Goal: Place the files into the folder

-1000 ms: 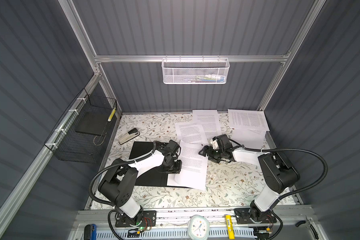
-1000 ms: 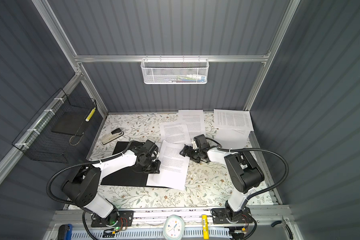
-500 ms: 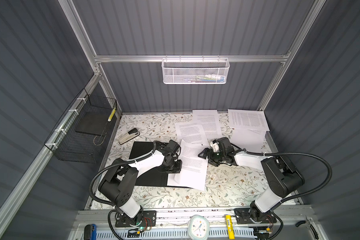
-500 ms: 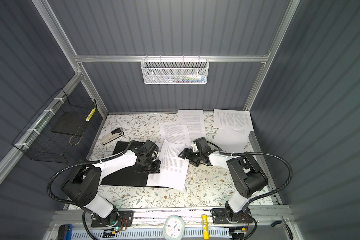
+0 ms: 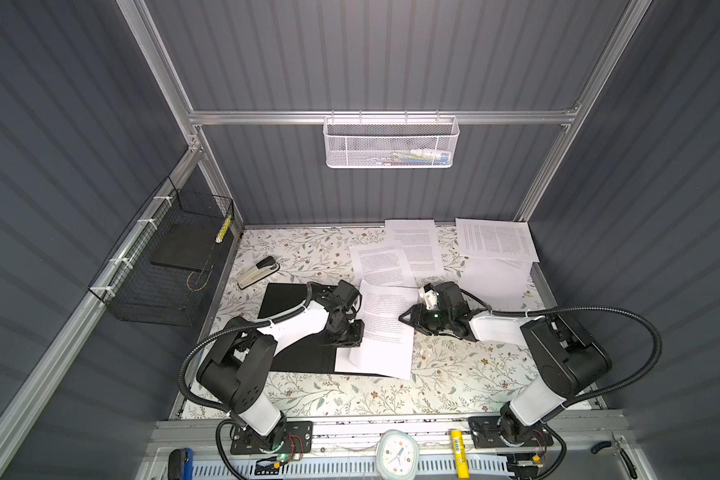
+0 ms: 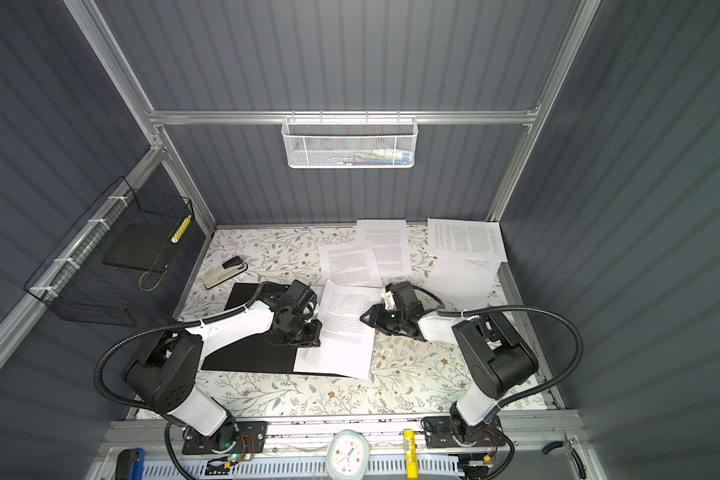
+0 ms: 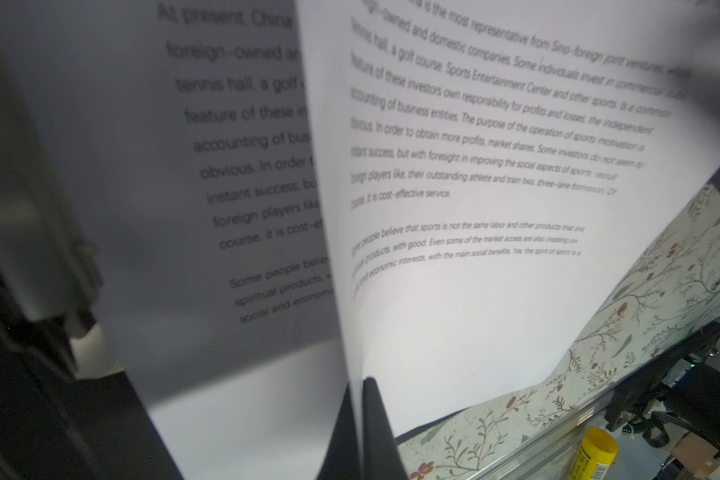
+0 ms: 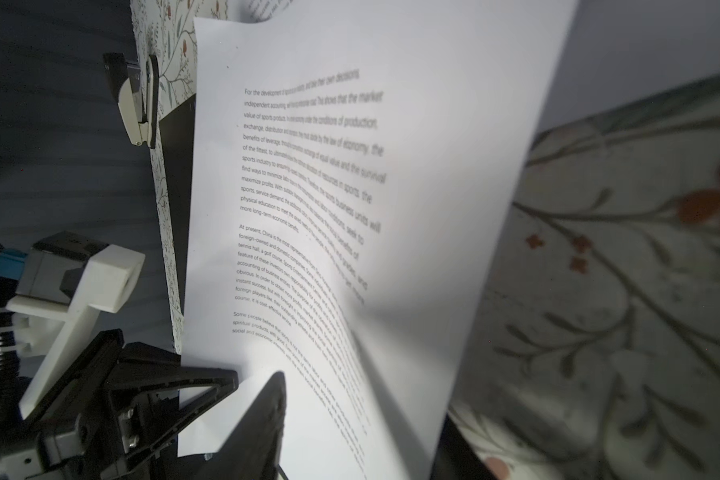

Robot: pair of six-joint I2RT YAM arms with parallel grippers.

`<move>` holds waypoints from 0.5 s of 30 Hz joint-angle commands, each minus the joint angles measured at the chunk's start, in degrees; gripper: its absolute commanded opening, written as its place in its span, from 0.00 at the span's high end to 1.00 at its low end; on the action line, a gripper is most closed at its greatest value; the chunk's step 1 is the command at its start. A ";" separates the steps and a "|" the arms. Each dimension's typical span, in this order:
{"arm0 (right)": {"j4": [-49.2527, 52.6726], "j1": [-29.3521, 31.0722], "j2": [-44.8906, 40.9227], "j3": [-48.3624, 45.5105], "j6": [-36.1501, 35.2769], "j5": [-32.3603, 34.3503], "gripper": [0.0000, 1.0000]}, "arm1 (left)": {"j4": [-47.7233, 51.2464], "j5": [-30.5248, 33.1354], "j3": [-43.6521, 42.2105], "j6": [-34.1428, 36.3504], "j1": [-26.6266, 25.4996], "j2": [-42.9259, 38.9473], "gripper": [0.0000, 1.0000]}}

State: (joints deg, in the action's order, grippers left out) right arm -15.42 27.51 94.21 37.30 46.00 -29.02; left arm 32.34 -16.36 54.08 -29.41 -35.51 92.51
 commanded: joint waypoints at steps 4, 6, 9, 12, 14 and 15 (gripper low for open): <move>-5.41 0.85 1.15 -1.96 -1.26 -0.26 0.63 | -1.06 -1.95 -1.23 -1.66 0.38 0.12 1.00; -5.41 0.80 0.97 -2.21 -1.10 0.14 0.68 | -1.56 -2.10 -1.35 -1.84 0.35 0.21 1.00; -5.28 0.81 0.88 -2.23 -1.01 0.10 0.77 | -1.84 -2.10 -1.53 -2.12 0.35 0.40 1.00; -4.65 0.86 0.46 -2.22 -0.91 0.45 0.82 | -1.88 -2.12 -1.50 -2.25 0.35 0.22 1.00; -4.28 0.84 -0.03 -2.27 -1.00 0.52 0.86 | -1.67 -2.10 -1.35 -2.32 0.37 -0.17 1.00; -3.82 0.85 -0.30 -2.23 -1.09 0.47 0.89 | -1.63 -2.10 -1.27 -2.32 0.35 -0.43 1.00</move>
State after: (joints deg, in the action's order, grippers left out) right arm -19.73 27.99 94.87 35.46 45.43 -28.75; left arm 30.30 -17.58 53.47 -31.05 -35.51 92.51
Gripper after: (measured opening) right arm 0.118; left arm 0.043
